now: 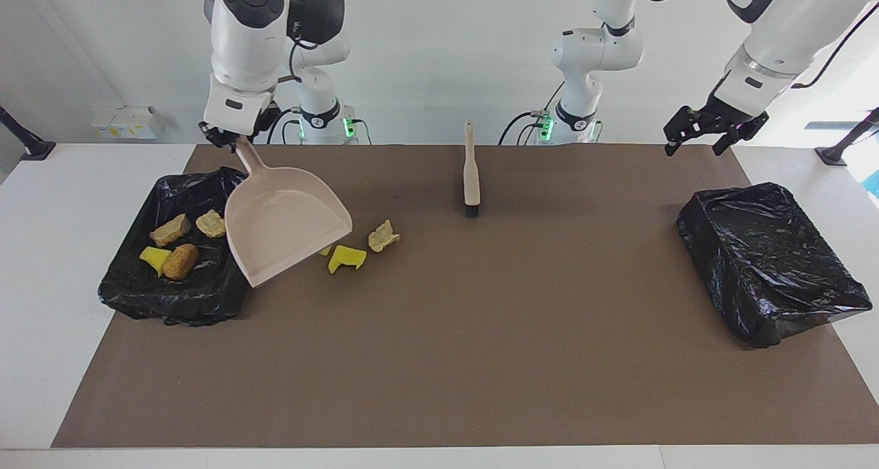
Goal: Sweep and dump trash in bin
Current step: 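Bring the dustpan back and set it on the mat with the right gripper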
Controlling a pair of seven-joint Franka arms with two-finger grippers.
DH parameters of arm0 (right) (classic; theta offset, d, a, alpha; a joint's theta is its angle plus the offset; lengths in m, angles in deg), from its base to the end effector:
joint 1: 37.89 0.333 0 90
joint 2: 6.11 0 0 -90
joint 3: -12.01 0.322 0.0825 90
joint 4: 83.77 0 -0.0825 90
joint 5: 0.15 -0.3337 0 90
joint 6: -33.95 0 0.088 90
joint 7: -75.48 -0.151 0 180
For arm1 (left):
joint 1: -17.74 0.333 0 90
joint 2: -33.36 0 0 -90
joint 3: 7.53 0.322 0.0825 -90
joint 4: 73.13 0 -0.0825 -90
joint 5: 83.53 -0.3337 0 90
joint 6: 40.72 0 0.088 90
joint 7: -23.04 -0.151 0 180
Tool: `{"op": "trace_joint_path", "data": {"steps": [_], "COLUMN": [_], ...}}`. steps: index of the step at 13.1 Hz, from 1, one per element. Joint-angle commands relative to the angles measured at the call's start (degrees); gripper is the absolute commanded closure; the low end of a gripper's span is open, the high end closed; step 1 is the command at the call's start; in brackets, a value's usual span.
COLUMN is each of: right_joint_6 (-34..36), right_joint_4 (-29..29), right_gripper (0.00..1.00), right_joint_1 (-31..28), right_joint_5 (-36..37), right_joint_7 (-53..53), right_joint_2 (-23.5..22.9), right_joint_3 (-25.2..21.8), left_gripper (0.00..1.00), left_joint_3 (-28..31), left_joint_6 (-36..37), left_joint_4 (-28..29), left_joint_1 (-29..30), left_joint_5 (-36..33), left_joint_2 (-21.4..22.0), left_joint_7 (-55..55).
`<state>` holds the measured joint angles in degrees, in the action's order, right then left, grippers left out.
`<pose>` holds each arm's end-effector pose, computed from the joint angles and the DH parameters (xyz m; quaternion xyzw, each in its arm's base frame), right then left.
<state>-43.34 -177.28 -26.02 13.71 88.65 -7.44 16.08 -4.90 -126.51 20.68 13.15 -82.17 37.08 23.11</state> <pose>0.4612 0.0899 0.5413 0.9517 0.2387 -0.1485 0.1232 0.4713 -0.0192 0.5845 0.9991 -0.0170 -0.0378 0.0127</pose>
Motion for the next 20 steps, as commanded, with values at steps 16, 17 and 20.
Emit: {"op": "trace_joint_path", "data": {"steps": [16, 17, 20], "right_joint_6": [-34.66, -34.86, -35.65], "right_joint_4": [9.75, 9.31, 8.34], "right_gripper": [1.00, 1.00, 1.00], "right_joint_1": [21.61, 21.96, 22.49], "right_joint_5": [-19.14, -19.22, -20.28], "right_joint_7": [-51.67, -51.58, -51.67], "right_joint_2": [-28.02, -28.02, -28.90], "right_joint_3": [0.68, 0.68, 0.95], "left_gripper": [0.00, 0.00, 0.00], "left_joint_3": [0.44, 0.44, 0.53], "left_joint_6": [-0.51, -0.16, 0.54], "left_joint_4": [-0.83, -0.74, -0.65], "left_joint_1": [-0.59, -0.42, -0.07], "left_joint_5": [-0.49, -0.49, -0.49], "left_joint_2": [-0.29, -0.12, -0.12], "left_joint_7": [-0.51, -0.60, -0.34]}}
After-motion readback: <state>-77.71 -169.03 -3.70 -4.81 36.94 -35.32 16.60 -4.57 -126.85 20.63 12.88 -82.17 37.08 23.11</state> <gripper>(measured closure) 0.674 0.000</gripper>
